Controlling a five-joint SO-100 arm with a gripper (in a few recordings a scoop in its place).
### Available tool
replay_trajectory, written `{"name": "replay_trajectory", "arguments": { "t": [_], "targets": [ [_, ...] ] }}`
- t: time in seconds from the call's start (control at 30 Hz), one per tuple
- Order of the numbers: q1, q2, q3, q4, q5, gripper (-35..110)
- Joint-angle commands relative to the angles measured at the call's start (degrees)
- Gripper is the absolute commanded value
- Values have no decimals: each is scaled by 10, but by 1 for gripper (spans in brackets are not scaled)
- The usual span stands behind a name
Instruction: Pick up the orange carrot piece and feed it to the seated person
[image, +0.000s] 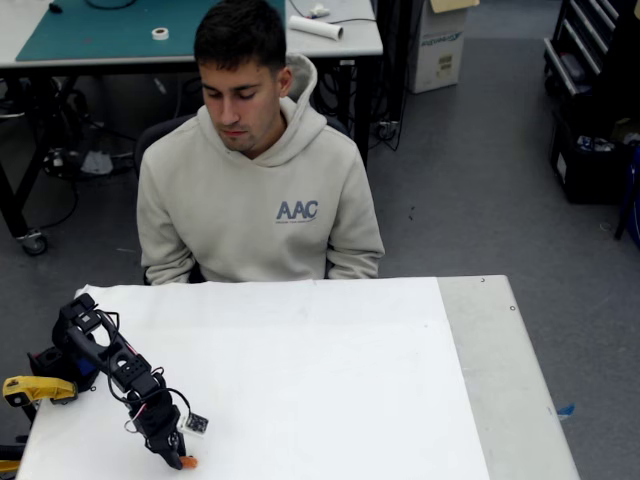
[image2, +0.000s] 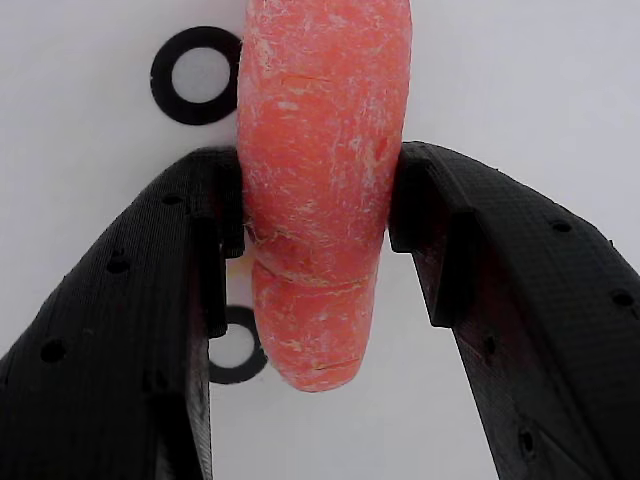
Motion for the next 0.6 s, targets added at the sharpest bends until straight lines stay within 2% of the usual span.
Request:
{"name": "replay_trajectory", "arguments": {
  "t": [0.0, 0.2, 0.4, 0.57],
  "targets": [
    [6, 0, -7, -5, -7, -2],
    [4, 4, -28, -13, -15, -3],
    [-7, 83, -130, -13, -17, -3],
    [-55, 127, -228, -8, -82, -3]
  ]
}}
